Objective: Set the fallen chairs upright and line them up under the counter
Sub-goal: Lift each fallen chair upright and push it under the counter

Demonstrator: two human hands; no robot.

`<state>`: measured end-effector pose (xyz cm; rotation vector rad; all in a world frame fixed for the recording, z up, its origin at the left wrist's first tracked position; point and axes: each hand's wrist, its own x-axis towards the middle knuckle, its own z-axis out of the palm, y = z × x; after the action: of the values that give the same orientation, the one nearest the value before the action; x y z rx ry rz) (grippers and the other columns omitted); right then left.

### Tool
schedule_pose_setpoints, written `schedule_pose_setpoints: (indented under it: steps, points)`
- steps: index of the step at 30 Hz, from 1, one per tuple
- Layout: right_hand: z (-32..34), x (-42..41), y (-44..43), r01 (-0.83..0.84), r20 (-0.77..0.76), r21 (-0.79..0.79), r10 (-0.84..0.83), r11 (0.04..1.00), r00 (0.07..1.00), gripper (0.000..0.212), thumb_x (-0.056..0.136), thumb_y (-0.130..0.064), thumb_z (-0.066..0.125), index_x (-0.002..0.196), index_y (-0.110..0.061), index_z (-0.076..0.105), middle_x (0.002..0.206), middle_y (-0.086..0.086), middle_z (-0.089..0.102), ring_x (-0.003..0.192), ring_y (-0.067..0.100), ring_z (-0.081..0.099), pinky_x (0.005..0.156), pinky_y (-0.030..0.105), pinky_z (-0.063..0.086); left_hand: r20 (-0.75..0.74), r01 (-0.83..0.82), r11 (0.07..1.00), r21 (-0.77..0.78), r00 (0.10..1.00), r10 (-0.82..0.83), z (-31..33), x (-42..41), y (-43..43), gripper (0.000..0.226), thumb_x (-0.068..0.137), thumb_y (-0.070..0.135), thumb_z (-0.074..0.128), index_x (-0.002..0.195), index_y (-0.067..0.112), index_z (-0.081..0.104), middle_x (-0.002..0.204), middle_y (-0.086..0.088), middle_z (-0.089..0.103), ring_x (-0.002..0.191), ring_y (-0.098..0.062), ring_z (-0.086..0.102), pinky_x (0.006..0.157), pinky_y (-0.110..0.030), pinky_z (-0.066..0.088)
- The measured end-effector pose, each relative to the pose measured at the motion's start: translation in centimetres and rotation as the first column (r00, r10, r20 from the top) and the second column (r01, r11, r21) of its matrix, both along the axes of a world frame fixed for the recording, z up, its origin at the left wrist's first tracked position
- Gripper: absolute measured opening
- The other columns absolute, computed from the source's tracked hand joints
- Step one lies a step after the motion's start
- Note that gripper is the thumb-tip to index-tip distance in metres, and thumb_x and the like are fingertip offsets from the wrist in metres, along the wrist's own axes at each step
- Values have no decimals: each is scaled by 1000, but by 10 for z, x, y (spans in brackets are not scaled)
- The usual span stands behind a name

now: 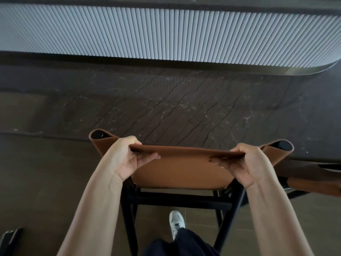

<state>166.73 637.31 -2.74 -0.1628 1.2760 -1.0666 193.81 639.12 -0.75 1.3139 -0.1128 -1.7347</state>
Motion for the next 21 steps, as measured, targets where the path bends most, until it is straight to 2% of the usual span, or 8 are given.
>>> schedule_pose_setpoints:
  steps: [3, 5, 7, 11, 14, 18, 21]
  points:
    - [-8, -4, -3, 16, -13, -29, -16, 999, 1000, 13, 81, 9, 44, 75, -1, 50, 84, 17, 51, 75, 44, 64, 62, 48, 61, -15, -8, 1000, -18, 1000, 8, -10, -2, 1, 39, 91, 0, 39, 130, -8, 39, 119, -40, 52, 94, -52, 65, 64, -40, 61]
    - [-16, -6, -1, 38, -16, -26, -39, 999, 999, 14, 80, 10, 45, 76, -2, 51, 80, 15, 52, 68, 37, 65, 62, 48, 60, -24, -9, 1000, -17, 1000, 9, -18, -5, 4, 35, 91, -1, 39, 126, -10, 41, 117, -41, 54, 95, -52, 65, 62, -41, 61]
    - [-26, -10, 0, 60, -18, 1, -60, 998, 998, 14, 81, 11, 44, 82, -2, 49, 86, 17, 52, 73, 38, 63, 59, 47, 60, -18, 27, 1000, -10, 999, -27, -26, -11, 5, 30, 92, -2, 39, 120, -9, 43, 112, -43, 57, 94, -51, 66, 67, -45, 61]
    - [-32, -16, -4, 98, -35, 24, -97, 995, 995, 16, 82, 12, 42, 89, -1, 48, 95, 19, 48, 83, 42, 59, 54, 46, 58, 41, 101, 995, -18, 994, -100, -35, -14, -1, 33, 92, -1, 41, 124, -8, 44, 102, -42, 62, 94, -49, 66, 76, -50, 58]
    - [-27, -13, -5, 102, -58, 15, -101, 995, 993, 16, 81, 11, 42, 91, 2, 50, 97, 19, 47, 84, 44, 60, 55, 45, 58, 69, 132, 991, -10, 989, -131, -35, -10, -6, 29, 93, 2, 43, 121, -5, 44, 105, -40, 62, 94, -47, 67, 76, -50, 58]
    - [-30, -11, 0, 115, -57, 10, -114, 993, 992, 17, 81, 11, 43, 92, 1, 50, 99, 20, 47, 99, 48, 59, 56, 46, 59, 52, 168, 986, 5, 984, -168, -42, -8, -2, 35, 93, 5, 45, 125, -8, 44, 105, -39, 62, 94, -46, 67, 76, -50, 58]
    - [-32, -14, 6, 115, -41, 29, -113, 993, 993, 22, 83, 10, 41, 100, -1, 49, 102, 20, 48, 106, 49, 59, 61, 50, 60, 45, 192, 981, 31, 980, -194, -44, -6, 4, 36, 94, 7, 45, 128, -3, 43, 115, -38, 57, 94, -46, 68, 74, -50, 59]
